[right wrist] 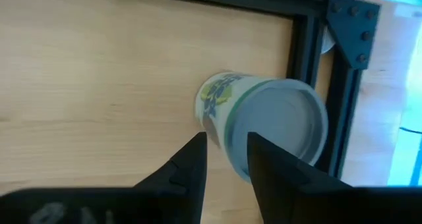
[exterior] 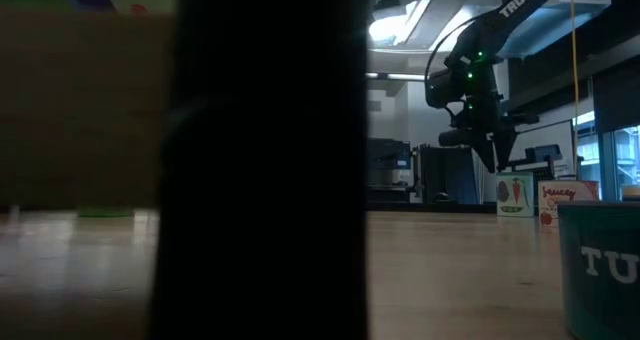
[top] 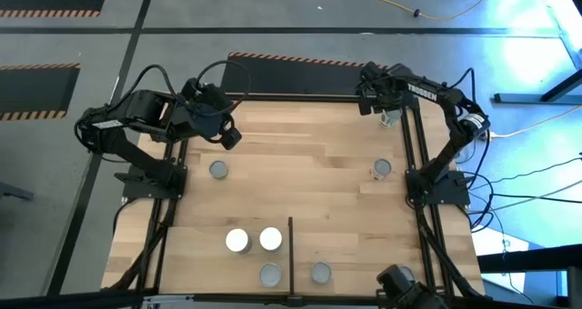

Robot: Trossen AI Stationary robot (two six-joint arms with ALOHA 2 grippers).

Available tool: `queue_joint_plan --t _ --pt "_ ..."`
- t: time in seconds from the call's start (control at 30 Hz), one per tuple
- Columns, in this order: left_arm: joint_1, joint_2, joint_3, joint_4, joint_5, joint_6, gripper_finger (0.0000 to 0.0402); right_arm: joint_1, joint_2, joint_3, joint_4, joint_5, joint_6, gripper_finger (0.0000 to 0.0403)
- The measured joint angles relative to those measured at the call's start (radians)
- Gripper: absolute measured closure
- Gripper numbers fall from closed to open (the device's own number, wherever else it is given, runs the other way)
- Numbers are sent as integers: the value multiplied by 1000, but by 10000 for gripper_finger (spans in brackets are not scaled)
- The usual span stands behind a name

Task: Pick and place cans onto a shelf
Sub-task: Put the canned mixed veggies on the shelf

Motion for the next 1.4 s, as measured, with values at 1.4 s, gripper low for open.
queue_joint_plan --t 1.4 --pt "0 0 0 0 0 0 361 -28 4 -23 -2 -60 -242 396"
